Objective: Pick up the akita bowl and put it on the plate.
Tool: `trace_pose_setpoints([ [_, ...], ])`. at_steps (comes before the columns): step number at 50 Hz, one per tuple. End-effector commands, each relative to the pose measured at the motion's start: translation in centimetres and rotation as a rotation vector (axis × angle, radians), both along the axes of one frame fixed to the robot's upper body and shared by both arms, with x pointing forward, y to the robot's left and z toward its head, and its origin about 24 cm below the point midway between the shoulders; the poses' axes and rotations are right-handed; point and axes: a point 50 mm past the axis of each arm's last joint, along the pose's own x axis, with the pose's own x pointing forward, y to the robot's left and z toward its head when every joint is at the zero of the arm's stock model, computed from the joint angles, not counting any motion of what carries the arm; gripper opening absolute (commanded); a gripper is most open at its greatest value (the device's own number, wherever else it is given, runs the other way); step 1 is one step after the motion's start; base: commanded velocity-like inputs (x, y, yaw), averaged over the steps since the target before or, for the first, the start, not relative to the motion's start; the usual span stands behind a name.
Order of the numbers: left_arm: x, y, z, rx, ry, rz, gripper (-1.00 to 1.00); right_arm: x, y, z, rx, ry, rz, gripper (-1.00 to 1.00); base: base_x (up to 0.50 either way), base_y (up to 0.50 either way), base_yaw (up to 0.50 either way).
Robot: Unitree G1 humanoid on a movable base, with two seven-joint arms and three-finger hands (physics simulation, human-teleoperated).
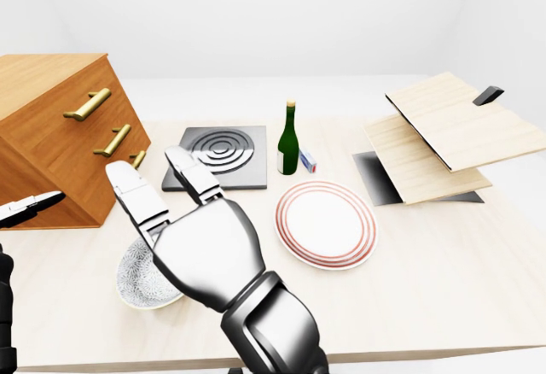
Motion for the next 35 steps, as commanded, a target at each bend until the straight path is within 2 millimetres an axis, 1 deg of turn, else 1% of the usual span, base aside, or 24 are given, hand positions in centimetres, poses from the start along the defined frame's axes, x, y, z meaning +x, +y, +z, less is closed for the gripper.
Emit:
trace_pose_setpoints([
  [1,0.0,0.0,-0.1,-0.001,0.000,-0.002,1.00,-0.7,0.5,0.2,0.009,-0.011,0.036,1.00,0.00,0.00,0.00],
  [6,0.0,0.0,-0.1,-0.002,0.000,-0.004,1.00,-0.7,0.7,-0.1,-0.019,0.001,0.050,1.00,0.00,0.00,0.00],
  [10,-0.1,0.0,0.0,-0.004,-0.001,-0.005,1.00,-1.4,1.4,0.0,-0.081,-0.056,0.126,1.00,0.00,0.00,0.00],
  [15,-0.1,0.0,0.1,-0.004,-0.001,-0.005,1.00,-1.8,2.0,0.1,-0.140,-0.117,0.191,1.00,0.00,0.00,0.00],
  [16,-0.1,0.0,0.1,-0.004,-0.001,-0.005,1.00,-1.8,2.2,-0.1,-0.164,-0.119,0.208,1.00,0.00,0.00,0.00],
  [18,-0.1,0.0,0.1,-0.005,-0.001,-0.005,1.00,-1.8,2.5,-0.1,-0.167,-0.125,0.216,1.00,0.00,0.00,0.00],
  [22,-0.2,0.1,0.1,-0.004,-0.002,-0.006,1.00,-1.9,2.8,-0.7,-0.186,-0.098,0.235,1.00,0.00,0.00,0.00],
  [26,-0.2,0.1,0.1,-0.006,-0.002,-0.006,1.00,-1.9,3.1,-0.9,-0.213,-0.108,0.262,1.00,0.00,0.00,0.00],
  [35,-0.2,0.0,0.1,-0.008,-0.003,-0.008,1.00,-2.2,3.5,-0.8,-0.266,-0.157,0.327,1.00,0.00,0.00,0.00],
])
